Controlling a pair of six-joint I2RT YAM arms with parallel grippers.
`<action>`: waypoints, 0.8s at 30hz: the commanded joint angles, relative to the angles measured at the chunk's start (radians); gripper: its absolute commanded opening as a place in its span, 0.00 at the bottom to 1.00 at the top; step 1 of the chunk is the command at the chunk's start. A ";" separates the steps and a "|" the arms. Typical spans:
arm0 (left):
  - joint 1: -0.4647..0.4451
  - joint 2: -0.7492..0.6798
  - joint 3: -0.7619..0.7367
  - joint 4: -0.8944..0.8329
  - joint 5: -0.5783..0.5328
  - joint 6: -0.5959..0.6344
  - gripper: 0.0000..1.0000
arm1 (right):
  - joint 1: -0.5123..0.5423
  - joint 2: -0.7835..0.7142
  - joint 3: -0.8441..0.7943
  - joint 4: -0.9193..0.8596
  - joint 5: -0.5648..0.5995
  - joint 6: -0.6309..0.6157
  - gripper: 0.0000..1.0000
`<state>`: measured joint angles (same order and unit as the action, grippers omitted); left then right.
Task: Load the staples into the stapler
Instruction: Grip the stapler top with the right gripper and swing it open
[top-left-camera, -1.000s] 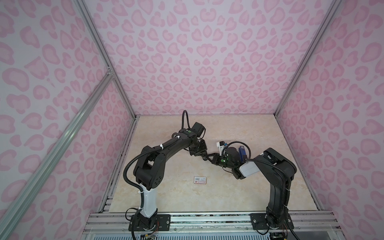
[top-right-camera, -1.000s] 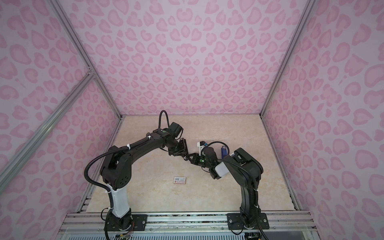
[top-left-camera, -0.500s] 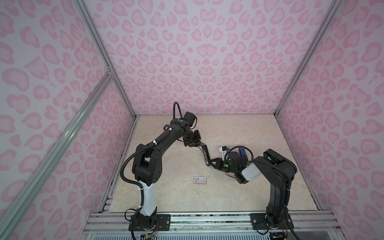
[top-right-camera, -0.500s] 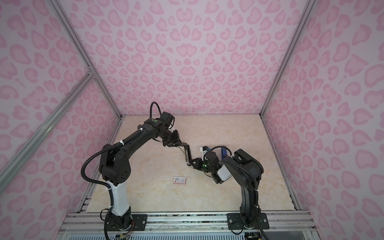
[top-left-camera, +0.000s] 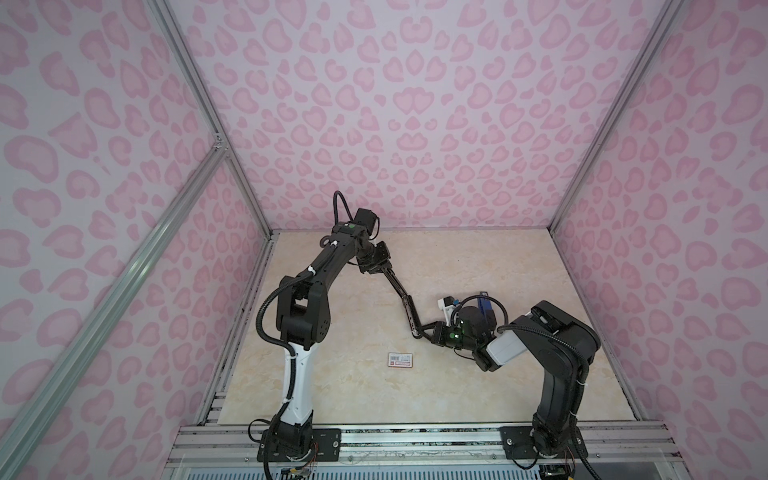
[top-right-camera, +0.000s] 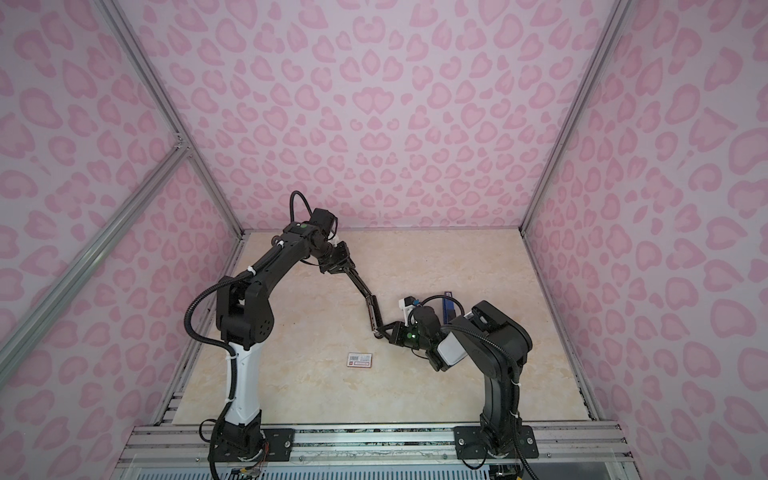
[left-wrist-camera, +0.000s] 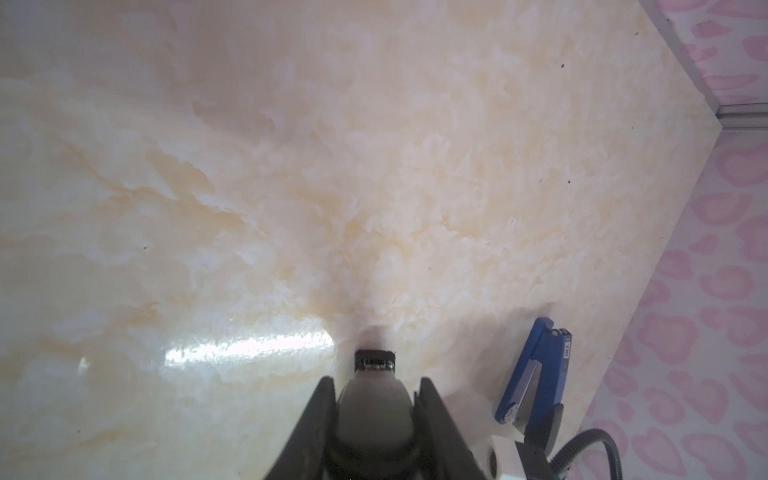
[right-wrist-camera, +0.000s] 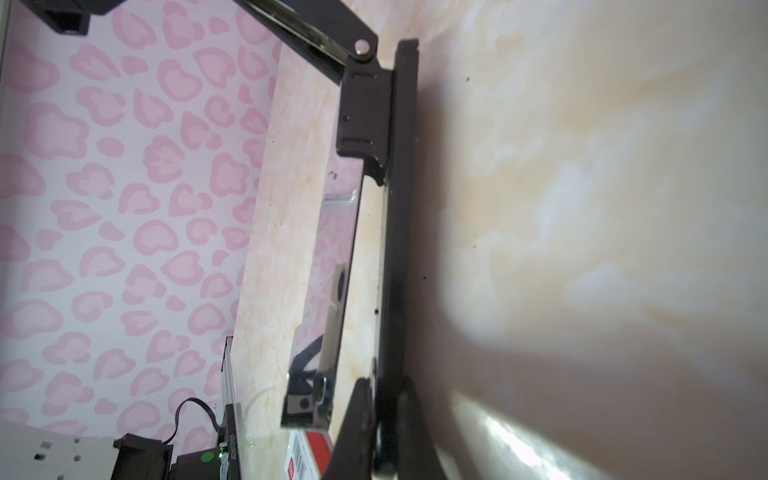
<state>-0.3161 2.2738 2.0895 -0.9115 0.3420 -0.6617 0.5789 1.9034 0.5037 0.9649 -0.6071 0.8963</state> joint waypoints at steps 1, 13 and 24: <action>0.016 0.054 0.062 0.001 -0.050 0.034 0.03 | 0.010 0.004 -0.015 -0.142 -0.077 -0.077 0.00; 0.064 0.170 0.104 0.023 -0.013 0.043 0.23 | 0.009 0.006 -0.009 -0.163 -0.085 -0.077 0.00; 0.089 0.133 0.101 0.024 -0.058 0.047 0.55 | 0.014 -0.001 0.010 -0.193 -0.092 -0.079 0.00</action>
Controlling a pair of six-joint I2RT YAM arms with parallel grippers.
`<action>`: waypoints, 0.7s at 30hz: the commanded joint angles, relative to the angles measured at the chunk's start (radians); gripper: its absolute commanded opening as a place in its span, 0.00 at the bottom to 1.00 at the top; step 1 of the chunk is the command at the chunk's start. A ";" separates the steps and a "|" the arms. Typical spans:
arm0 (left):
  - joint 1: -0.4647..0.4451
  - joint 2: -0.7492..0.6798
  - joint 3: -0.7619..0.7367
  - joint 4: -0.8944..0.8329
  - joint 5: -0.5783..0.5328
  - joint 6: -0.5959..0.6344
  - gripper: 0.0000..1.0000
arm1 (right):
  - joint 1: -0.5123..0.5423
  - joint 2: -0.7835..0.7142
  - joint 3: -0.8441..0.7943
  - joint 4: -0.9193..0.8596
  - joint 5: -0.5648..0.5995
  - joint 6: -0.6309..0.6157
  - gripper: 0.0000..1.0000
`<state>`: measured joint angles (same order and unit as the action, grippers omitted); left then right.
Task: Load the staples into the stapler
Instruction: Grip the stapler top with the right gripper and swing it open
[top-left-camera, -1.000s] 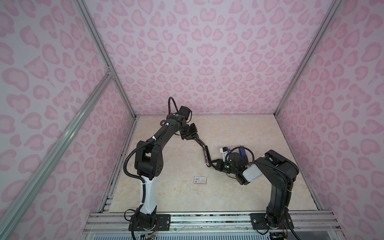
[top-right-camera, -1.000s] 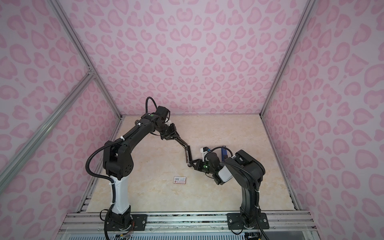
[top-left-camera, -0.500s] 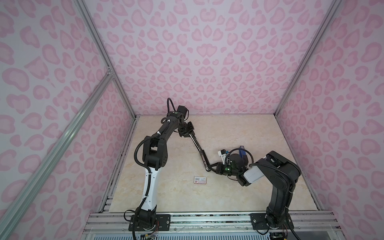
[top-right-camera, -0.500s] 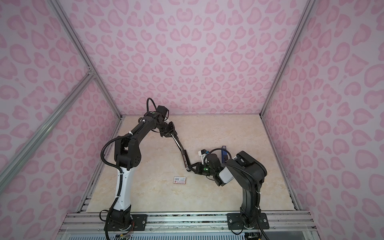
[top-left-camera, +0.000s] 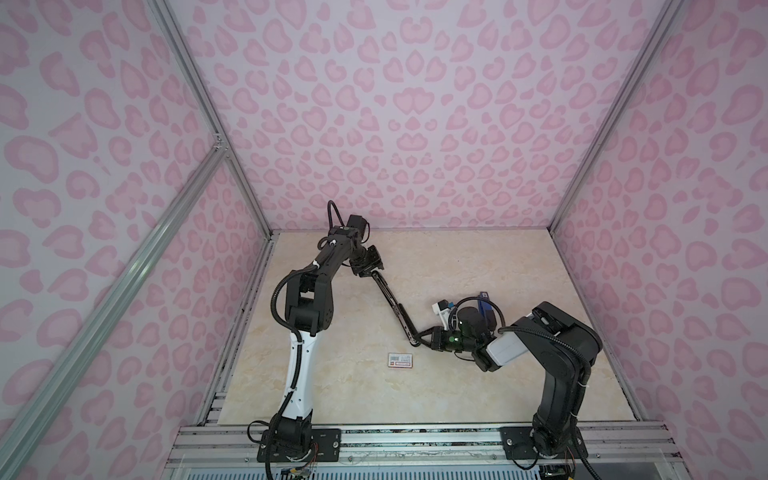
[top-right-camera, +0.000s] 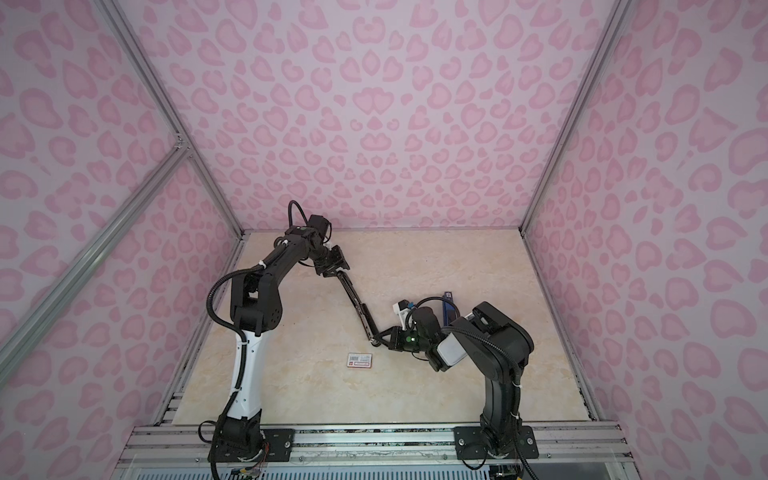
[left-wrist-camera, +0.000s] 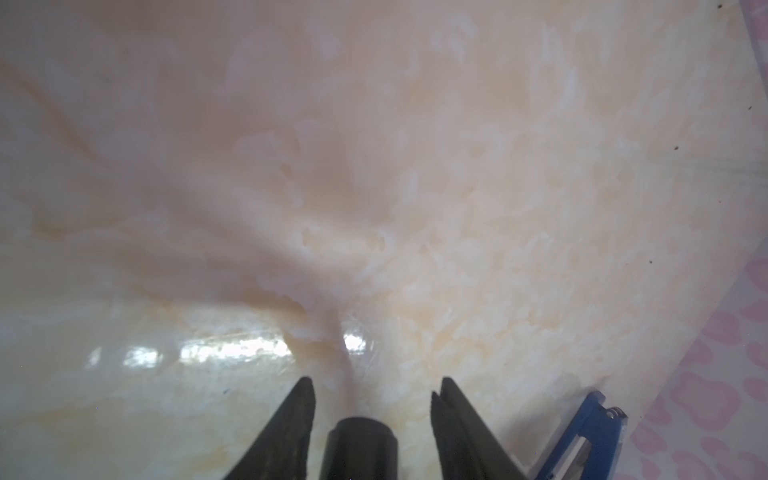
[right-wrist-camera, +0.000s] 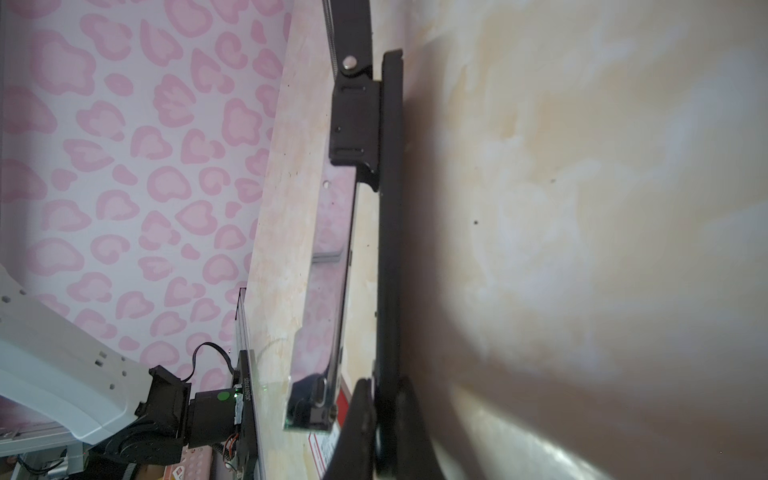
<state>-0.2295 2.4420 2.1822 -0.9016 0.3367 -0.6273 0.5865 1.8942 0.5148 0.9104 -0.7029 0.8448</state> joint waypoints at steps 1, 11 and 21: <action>0.006 -0.043 0.007 0.013 -0.062 0.015 0.56 | 0.005 0.007 -0.001 -0.142 0.003 -0.027 0.00; 0.019 -0.247 -0.242 0.108 -0.064 0.011 0.56 | 0.006 0.005 0.042 -0.172 0.006 0.016 0.00; 0.012 -0.614 -0.774 0.316 -0.077 -0.019 0.57 | 0.003 0.057 0.234 -0.278 0.013 0.057 0.00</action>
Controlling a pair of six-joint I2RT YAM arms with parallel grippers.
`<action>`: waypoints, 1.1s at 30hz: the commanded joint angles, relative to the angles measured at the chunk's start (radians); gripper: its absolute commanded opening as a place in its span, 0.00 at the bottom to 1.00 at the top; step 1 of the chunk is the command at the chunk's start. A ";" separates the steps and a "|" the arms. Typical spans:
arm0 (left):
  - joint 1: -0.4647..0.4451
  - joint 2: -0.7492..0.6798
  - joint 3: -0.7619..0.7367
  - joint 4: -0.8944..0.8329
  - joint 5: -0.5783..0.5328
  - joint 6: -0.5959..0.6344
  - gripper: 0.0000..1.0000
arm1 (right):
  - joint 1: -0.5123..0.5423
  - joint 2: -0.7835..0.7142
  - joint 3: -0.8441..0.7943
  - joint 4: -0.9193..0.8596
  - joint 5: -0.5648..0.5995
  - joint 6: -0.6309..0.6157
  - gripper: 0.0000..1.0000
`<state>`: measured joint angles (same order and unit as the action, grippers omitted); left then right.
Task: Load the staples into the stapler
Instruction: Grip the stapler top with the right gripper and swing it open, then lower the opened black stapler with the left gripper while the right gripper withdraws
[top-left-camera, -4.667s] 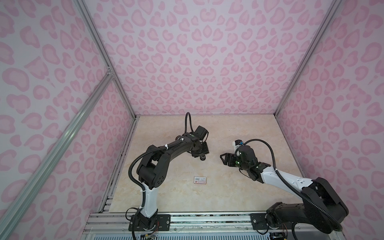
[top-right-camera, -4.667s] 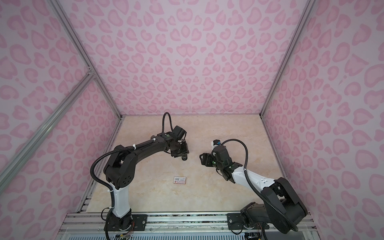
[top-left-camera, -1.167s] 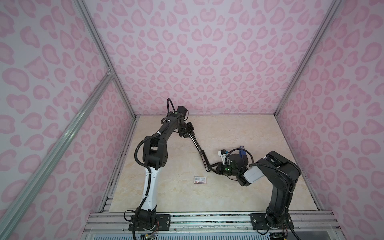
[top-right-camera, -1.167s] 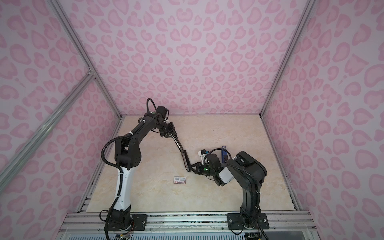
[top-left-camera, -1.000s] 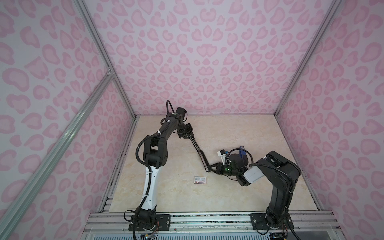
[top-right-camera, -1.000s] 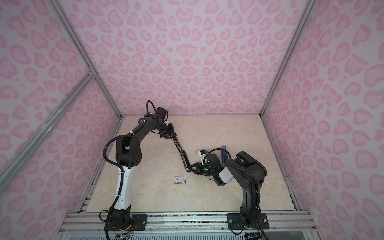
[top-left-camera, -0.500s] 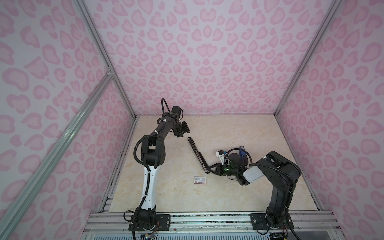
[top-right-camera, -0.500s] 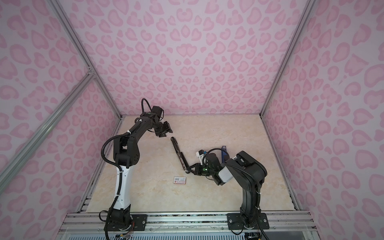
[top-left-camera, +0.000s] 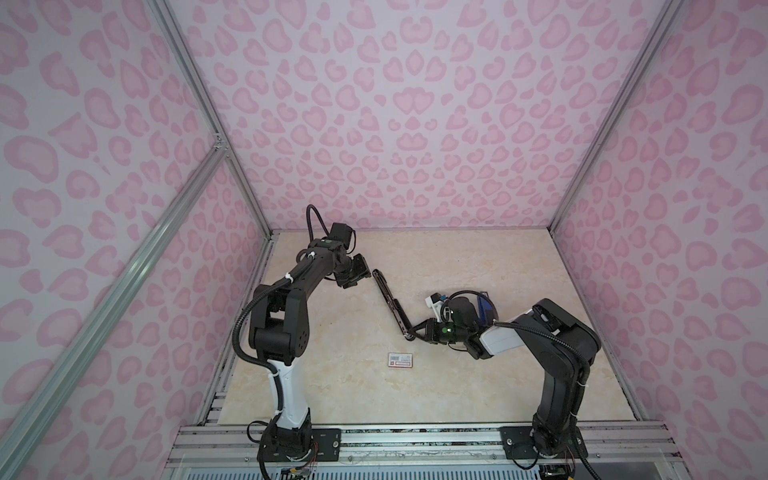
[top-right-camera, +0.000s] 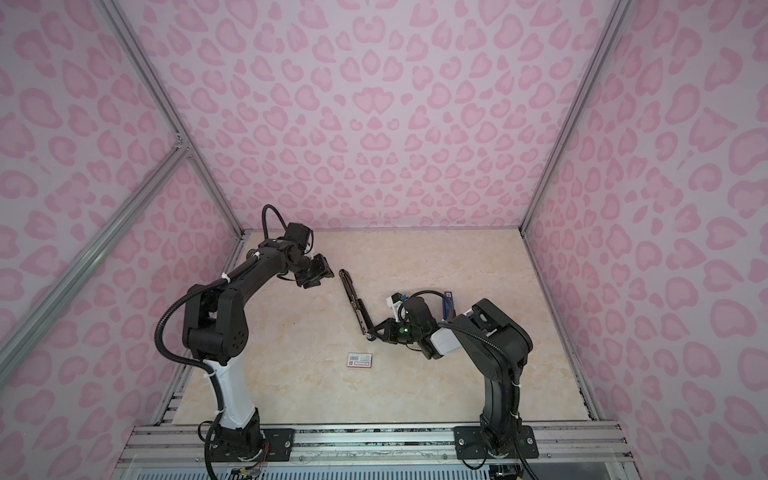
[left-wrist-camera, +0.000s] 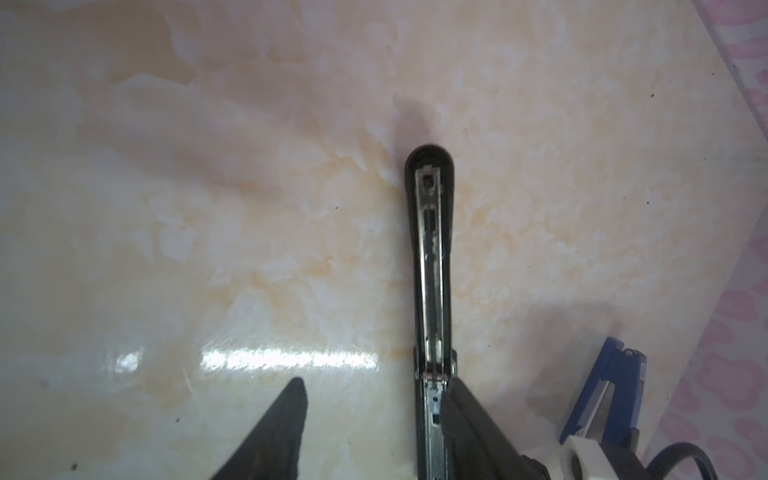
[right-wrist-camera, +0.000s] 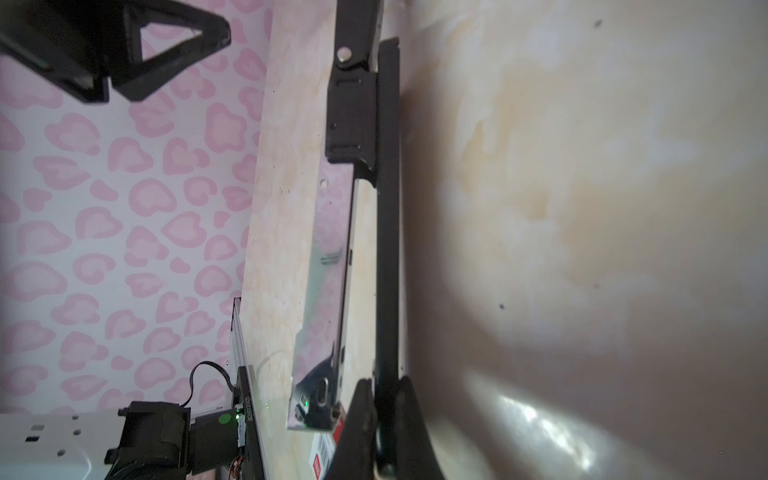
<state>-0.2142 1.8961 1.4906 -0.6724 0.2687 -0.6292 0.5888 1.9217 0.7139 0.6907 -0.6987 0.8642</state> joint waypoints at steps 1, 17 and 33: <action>-0.005 -0.092 -0.110 0.099 -0.009 -0.020 0.57 | 0.000 0.044 0.055 -0.051 0.003 0.055 0.00; -0.156 -0.121 -0.203 0.129 -0.054 -0.063 0.58 | -0.003 0.091 0.081 -0.014 0.028 0.136 0.33; -0.301 0.080 -0.023 0.008 -0.220 -0.050 0.59 | -0.007 -0.097 -0.065 -0.168 0.120 -0.007 0.39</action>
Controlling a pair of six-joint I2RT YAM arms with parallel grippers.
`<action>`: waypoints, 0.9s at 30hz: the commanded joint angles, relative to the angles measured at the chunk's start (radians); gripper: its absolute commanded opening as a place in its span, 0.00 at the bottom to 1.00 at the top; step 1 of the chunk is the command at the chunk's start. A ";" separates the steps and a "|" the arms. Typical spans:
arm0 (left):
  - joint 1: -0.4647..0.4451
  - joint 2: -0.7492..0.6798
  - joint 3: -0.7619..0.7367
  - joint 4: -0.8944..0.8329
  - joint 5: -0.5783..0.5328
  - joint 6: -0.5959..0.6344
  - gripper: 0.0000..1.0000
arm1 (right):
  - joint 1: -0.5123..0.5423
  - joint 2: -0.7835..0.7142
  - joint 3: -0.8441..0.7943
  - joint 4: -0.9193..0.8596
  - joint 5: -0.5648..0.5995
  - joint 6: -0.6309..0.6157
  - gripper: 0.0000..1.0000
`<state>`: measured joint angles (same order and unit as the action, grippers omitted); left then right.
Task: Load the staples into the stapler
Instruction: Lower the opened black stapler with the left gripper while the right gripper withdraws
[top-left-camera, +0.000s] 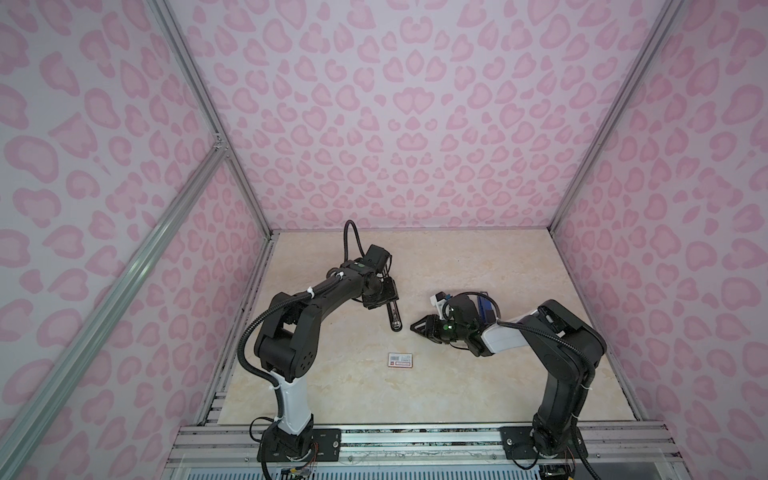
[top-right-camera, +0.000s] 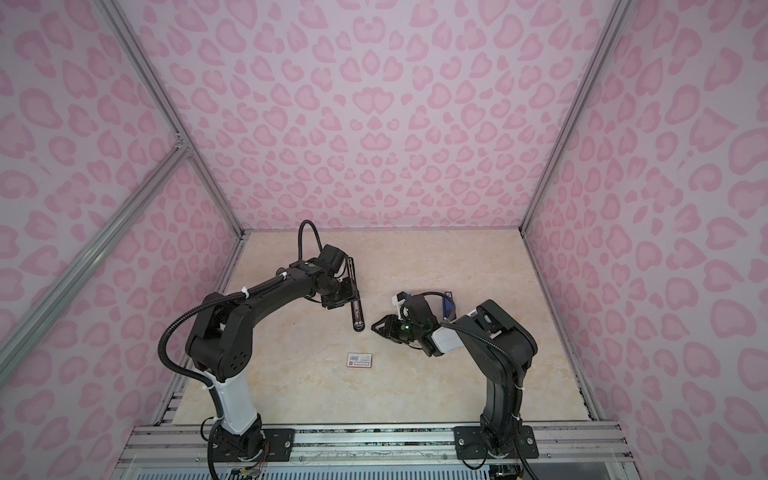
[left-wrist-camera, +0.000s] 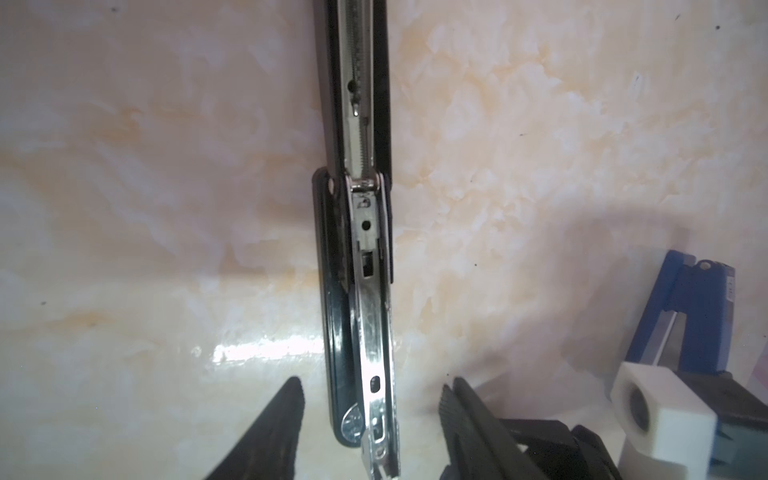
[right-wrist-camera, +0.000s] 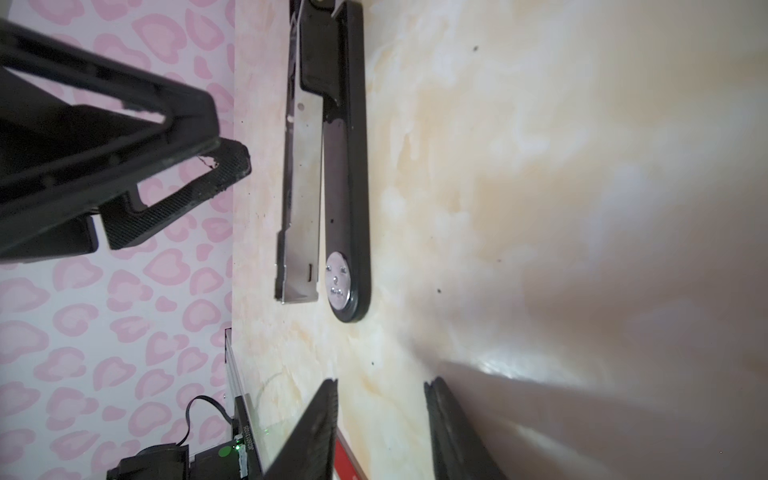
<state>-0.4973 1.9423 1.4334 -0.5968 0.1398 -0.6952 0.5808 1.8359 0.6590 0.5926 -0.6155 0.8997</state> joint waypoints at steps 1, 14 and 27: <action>-0.028 0.051 0.048 -0.078 -0.114 0.019 0.58 | 0.003 -0.017 -0.011 -0.076 0.037 -0.047 0.39; -0.084 0.190 0.209 -0.183 -0.292 0.108 0.17 | -0.002 -0.096 -0.003 -0.195 0.079 -0.117 0.38; -0.055 0.274 0.341 -0.212 -0.391 0.211 0.11 | -0.016 -0.225 0.069 -0.511 0.187 -0.259 0.38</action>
<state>-0.5621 2.2124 1.7588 -0.8051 -0.2066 -0.5144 0.5655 1.6199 0.7189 0.1875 -0.4740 0.6937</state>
